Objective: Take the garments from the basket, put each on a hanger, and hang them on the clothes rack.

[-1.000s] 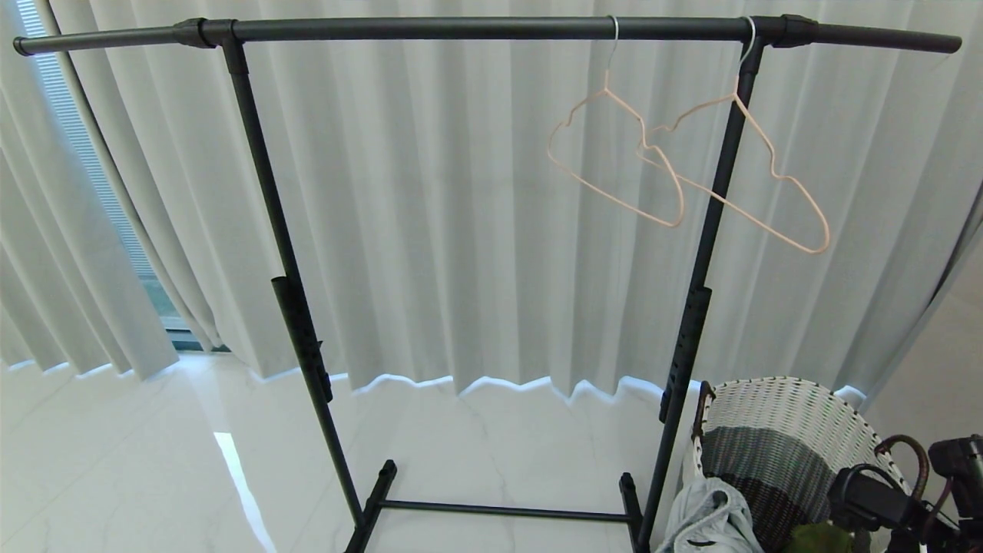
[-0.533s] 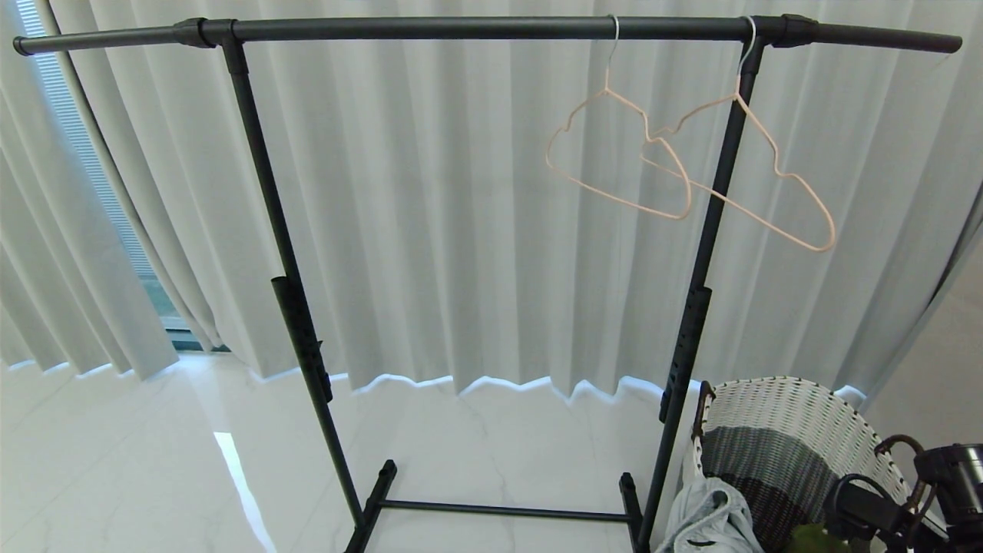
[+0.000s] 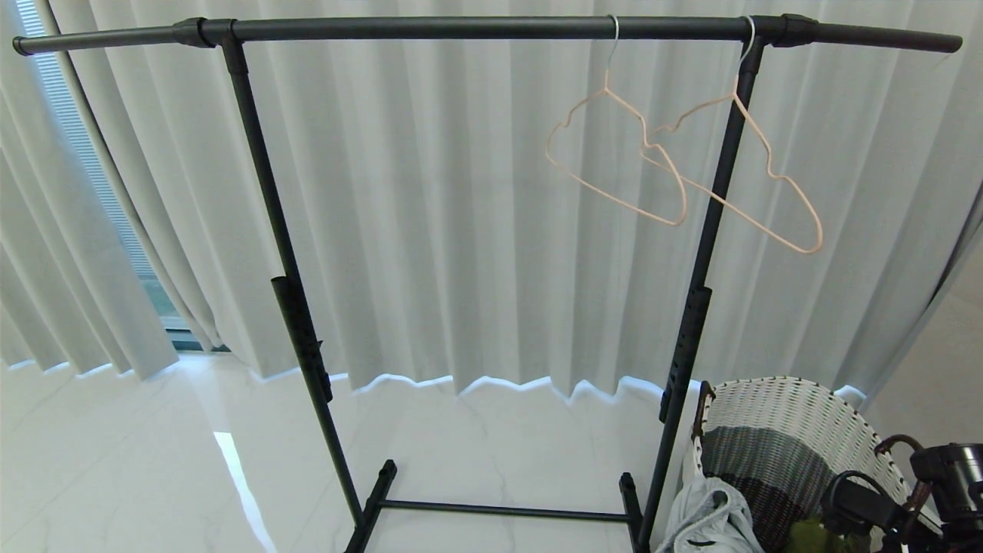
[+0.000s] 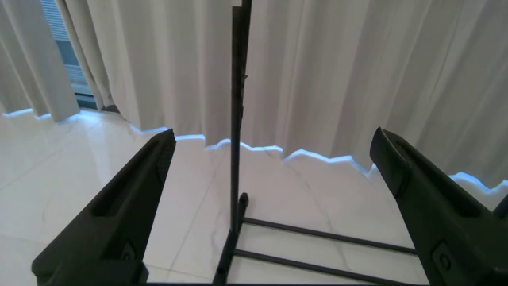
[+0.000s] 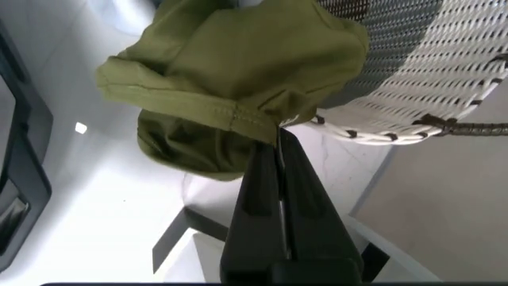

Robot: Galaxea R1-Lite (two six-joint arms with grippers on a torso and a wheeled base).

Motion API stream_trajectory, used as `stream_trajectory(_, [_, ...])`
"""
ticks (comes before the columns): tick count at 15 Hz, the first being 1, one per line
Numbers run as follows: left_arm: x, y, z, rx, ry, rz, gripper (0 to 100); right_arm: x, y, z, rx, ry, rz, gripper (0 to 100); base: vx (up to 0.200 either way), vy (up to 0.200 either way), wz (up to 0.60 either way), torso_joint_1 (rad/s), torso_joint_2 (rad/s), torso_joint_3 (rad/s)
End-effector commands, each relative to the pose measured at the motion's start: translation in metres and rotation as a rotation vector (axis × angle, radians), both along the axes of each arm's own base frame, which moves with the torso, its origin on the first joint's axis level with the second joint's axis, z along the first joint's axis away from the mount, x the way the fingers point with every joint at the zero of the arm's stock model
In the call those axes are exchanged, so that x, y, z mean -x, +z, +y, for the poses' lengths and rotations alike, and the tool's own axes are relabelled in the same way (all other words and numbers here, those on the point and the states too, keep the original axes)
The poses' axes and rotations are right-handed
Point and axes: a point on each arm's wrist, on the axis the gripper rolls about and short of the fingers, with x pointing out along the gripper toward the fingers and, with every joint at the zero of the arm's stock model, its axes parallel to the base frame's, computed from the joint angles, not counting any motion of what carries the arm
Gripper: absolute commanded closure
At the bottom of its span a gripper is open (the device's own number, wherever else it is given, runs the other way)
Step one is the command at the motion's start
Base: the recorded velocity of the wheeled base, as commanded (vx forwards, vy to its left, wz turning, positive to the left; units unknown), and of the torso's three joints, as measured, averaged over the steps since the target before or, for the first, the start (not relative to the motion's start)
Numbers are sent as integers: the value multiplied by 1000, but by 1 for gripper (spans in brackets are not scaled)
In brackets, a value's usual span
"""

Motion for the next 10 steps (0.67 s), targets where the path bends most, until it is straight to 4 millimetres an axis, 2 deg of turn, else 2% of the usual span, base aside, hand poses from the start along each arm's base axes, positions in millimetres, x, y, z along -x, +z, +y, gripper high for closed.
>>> stream_trajectory(1, [0,0,0,0,-1,-1,0,10,11,1,1,-3,-57,100,0,0,0,0,0,0])
stream_trajectory(3, [0,0,0,0,1,-1,0,20,28,0,19,-36,-142,100,0,0,0,0,0,0])
stream_trajectory(5, [0,0,0,0,-1,-1,0,21,44,0,30,-81,-196,100,0,0,0,0,0,0])
stream_trajectory(7, [0,0,0,0,1,-1,0,20,93,0,-1,-129,-229,100,0,0,0,0,0,0])
stream_trajectory(8, [0,0,0,0,1,-1,0,23,104,0,-7,-140,-218,100,0,0,0,0,0,0])
stream_trajectory(9, [0,0,0,-3,-1,0,0,36,146,1,-44,-191,-206,100,0,0,0,0,0,0])
stream_trajectory(10, [0,0,0,-1,1,-1,0,46,168,2,-65,-216,-214,100,0,0,0,0,0,0])
